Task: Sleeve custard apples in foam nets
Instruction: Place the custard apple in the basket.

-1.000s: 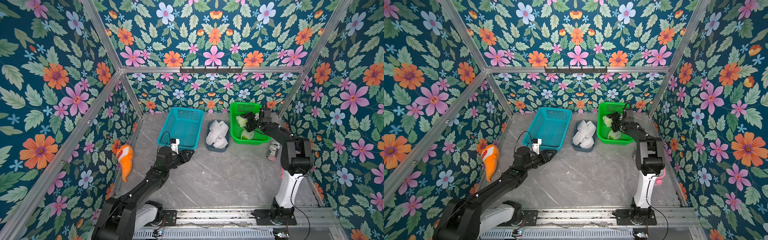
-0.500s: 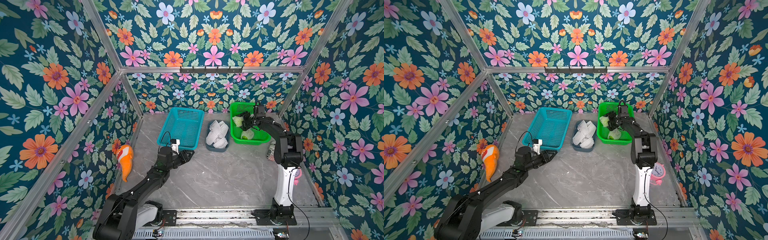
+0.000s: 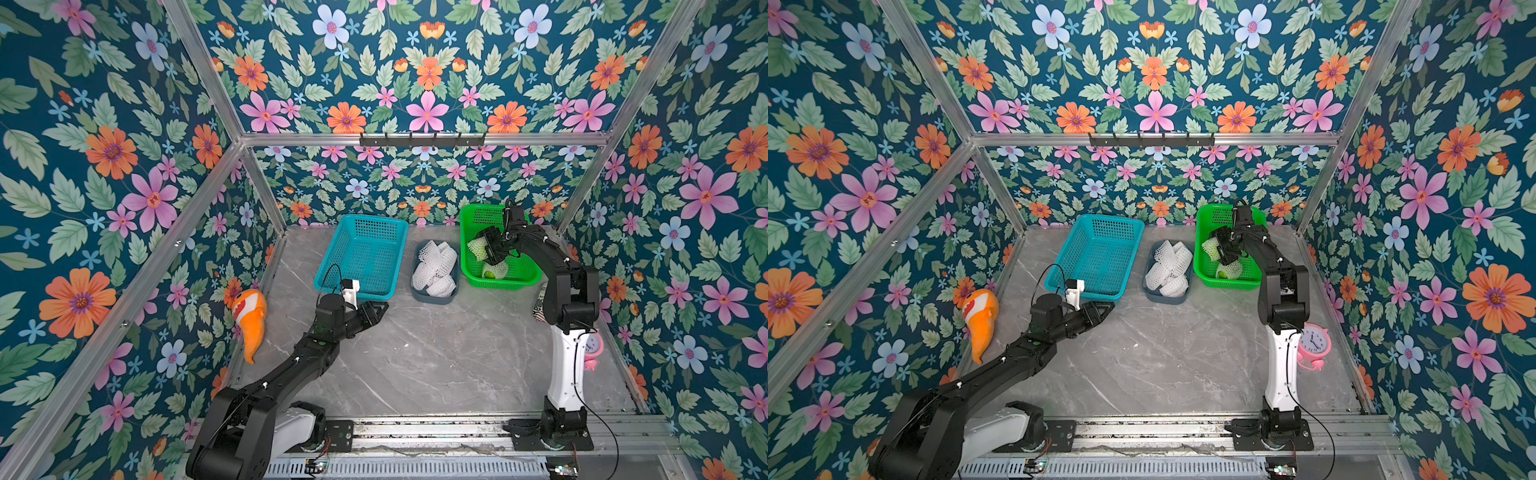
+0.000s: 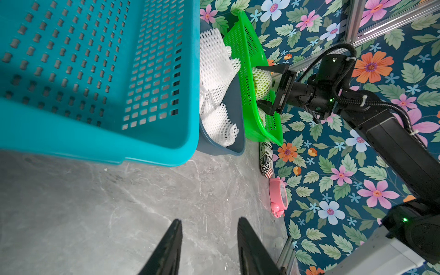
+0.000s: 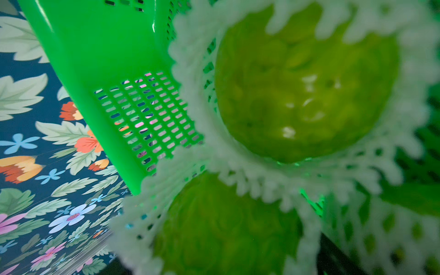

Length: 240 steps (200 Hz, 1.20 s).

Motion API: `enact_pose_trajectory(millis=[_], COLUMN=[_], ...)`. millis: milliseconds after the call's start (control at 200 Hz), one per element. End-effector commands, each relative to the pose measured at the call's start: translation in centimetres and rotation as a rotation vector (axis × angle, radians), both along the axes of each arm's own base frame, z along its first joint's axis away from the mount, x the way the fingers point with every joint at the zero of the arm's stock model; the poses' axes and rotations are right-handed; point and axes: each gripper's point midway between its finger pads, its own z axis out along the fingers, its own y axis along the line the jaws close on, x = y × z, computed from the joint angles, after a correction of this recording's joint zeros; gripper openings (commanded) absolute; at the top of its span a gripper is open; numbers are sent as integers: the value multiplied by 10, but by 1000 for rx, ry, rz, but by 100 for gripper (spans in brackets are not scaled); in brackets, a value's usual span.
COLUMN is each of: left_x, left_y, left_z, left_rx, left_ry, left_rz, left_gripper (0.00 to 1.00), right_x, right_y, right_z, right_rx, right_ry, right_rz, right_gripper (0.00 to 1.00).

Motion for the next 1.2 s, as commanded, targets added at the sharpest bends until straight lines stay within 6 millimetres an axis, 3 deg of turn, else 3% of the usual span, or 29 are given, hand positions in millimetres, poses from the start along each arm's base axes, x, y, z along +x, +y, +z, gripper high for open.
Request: enact_pose_trajectory(millis=[0,145,420,815,1195], left_x=[2,2,1,-1,0], left_y=[-1,0,0,1,0], left_z=[5,6,4,4,8], left_rx=[-8,-8,-8,-10,-11], left_ry=[-27,-31,-29,-32,-42], left_rz=[1,4,3,4,1], left_gripper=[41,41,41,41,41], right_x=[-11,-9,-10,-10,-23], right_y=[1,5,7,10,11], right_z=[-11,-16,-16,14,44], right_rx=[-31,-34,-46,-26,-7], right_ry=[70,99,115,42,-28], right_rz=[15,28,36,34,40], right_gripper=[82,83,95,96,95])
